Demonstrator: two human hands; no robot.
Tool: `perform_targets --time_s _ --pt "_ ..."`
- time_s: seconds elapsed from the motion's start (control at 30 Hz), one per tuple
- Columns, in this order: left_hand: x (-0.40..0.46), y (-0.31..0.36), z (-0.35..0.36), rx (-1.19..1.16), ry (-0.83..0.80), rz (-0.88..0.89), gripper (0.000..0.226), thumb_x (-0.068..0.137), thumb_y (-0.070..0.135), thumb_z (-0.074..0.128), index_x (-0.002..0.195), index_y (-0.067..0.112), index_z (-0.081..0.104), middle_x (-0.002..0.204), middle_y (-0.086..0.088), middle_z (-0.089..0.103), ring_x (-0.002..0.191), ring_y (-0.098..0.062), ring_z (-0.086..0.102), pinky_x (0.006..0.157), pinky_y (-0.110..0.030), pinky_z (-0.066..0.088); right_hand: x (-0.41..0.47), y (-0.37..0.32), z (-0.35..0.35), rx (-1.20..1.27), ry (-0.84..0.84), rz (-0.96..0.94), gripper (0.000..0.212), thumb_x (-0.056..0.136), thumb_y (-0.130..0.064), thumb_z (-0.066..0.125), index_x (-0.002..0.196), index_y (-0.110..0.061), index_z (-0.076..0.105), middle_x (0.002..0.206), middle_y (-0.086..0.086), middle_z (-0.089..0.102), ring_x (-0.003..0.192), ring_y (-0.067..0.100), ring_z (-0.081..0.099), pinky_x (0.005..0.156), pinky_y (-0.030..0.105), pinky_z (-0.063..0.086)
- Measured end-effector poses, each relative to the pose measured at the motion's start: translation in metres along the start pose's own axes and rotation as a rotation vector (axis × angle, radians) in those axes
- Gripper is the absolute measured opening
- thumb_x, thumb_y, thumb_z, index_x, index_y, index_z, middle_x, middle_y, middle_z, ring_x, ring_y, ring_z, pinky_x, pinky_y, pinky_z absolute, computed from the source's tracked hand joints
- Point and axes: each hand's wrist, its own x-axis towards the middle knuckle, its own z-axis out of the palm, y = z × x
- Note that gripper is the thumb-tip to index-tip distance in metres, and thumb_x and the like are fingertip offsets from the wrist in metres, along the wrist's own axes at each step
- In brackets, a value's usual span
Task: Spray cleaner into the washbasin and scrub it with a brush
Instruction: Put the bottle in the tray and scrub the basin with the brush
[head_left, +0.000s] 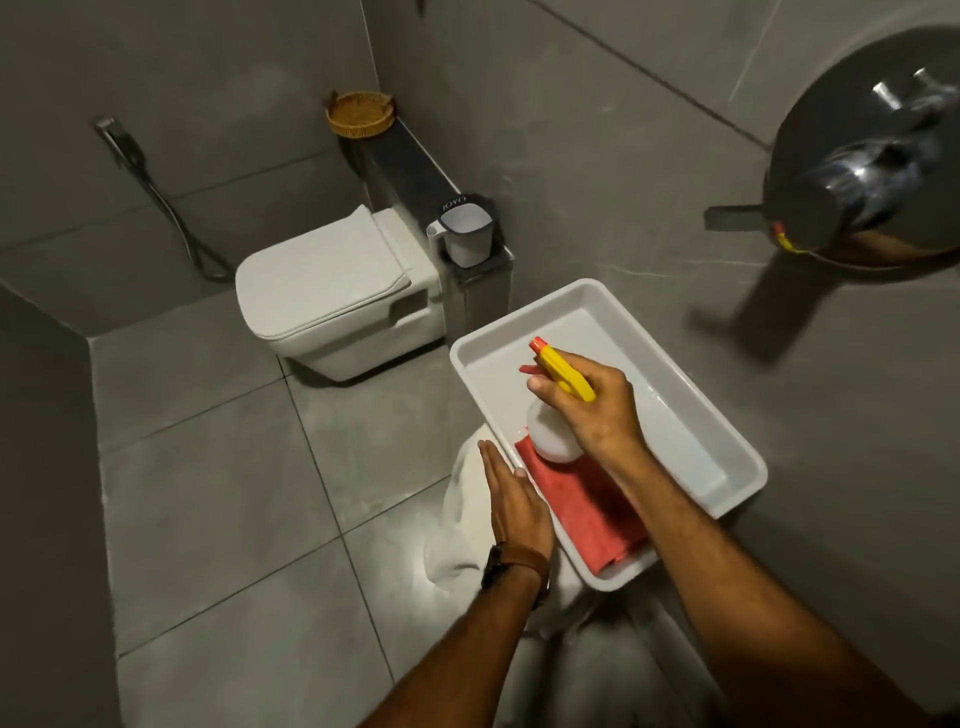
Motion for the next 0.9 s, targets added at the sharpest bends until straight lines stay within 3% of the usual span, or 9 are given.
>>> perform_targets --time_s 0.07,0.2,0.37,0.53,0.63,0.73,0.77,0.83,0.9 --pt "0.006 -0.002 0.011 -0.017 0.019 -0.012 0.059 0.106 0.019 0.029 0.158 0.015 0.002 0.167 0.0 0.003 0.153 -0.012 0.007 0.123 -0.022 0.007 0.019 0.009 0.015 0.048 0.008 -0.021 0.036 0.088 -0.014 0.079 0.123 -0.01 0.073 0.108 -0.002 0.078 0.104 0.01 0.072 0.098 0.034 0.056" --pt "0.009 -0.002 0.027 -0.056 0.045 0.004 0.06 0.106 0.021 0.029 0.158 0.017 0.0 0.167 -0.001 0.007 0.154 -0.015 0.01 0.125 -0.038 0.016 0.044 0.023 0.036 0.084 -0.013 -0.024 0.042 0.086 -0.018 0.081 0.127 -0.015 0.072 0.108 -0.006 0.078 0.102 0.005 0.072 0.092 0.02 0.054" --pt "0.012 0.003 0.037 -0.105 0.112 -0.05 0.06 0.105 0.012 0.031 0.158 0.017 0.004 0.166 -0.004 0.015 0.152 -0.019 0.019 0.123 -0.037 0.021 0.062 0.028 0.042 0.024 -0.114 0.008 0.05 0.086 -0.021 0.081 0.134 -0.023 0.067 0.109 -0.006 0.078 0.104 0.008 0.072 0.1 0.033 0.054" --pt "0.01 0.014 0.046 -0.174 0.201 -0.145 0.058 0.105 0.013 0.031 0.158 0.025 0.011 0.163 0.0 0.025 0.148 -0.02 0.029 0.121 -0.039 0.028 0.057 0.033 0.033 -0.2 -0.144 0.062 0.07 0.073 -0.015 0.086 0.135 -0.033 0.06 0.107 -0.027 0.069 0.101 0.007 0.066 0.091 0.019 0.049" --pt "0.01 0.014 0.045 -0.171 0.221 -0.126 0.059 0.103 0.008 0.033 0.158 0.02 0.013 0.162 -0.004 0.026 0.149 -0.021 0.028 0.12 -0.031 0.024 0.039 0.048 0.005 -0.287 0.005 0.084 0.064 0.073 -0.001 0.074 0.131 -0.027 0.065 0.121 -0.012 0.071 0.112 0.004 0.063 0.095 0.023 0.052" --pt "0.01 0.014 0.044 -0.157 0.209 -0.127 0.059 0.102 0.005 0.033 0.157 0.015 0.013 0.163 -0.008 0.024 0.15 -0.023 0.027 0.117 -0.024 0.021 0.009 0.069 -0.032 -0.499 0.375 0.148 0.038 0.079 -0.003 0.066 0.112 -0.023 0.071 0.104 -0.005 0.075 0.099 0.014 0.069 0.086 0.035 0.059" --pt "0.011 0.014 0.044 -0.151 0.206 -0.126 0.059 0.102 0.005 0.033 0.157 0.015 0.013 0.163 -0.008 0.024 0.15 -0.024 0.026 0.117 -0.023 0.02 -0.001 0.078 -0.043 -0.605 0.418 0.225 0.029 0.084 -0.009 0.066 0.111 -0.02 0.069 0.103 0.0 0.074 0.1 0.021 0.068 0.084 0.039 0.059" --pt "0.011 0.015 0.044 -0.147 0.203 -0.119 0.059 0.102 0.004 0.033 0.157 0.013 0.012 0.163 -0.009 0.023 0.15 -0.024 0.026 0.117 -0.022 0.02 -0.02 0.097 -0.055 -0.846 0.28 0.437 0.027 0.094 -0.026 0.064 0.117 -0.013 0.062 0.111 0.01 0.071 0.107 0.032 0.062 0.088 0.045 0.055" --pt "0.01 0.013 0.044 -0.155 0.2 -0.107 0.059 0.103 0.004 0.033 0.157 0.013 0.012 0.163 -0.009 0.023 0.15 -0.024 0.026 0.116 -0.02 0.02 -0.035 0.11 -0.055 -1.02 0.069 0.55 0.034 0.096 -0.036 0.062 0.119 -0.01 0.059 0.117 0.011 0.068 0.11 0.033 0.06 0.09 0.044 0.05"
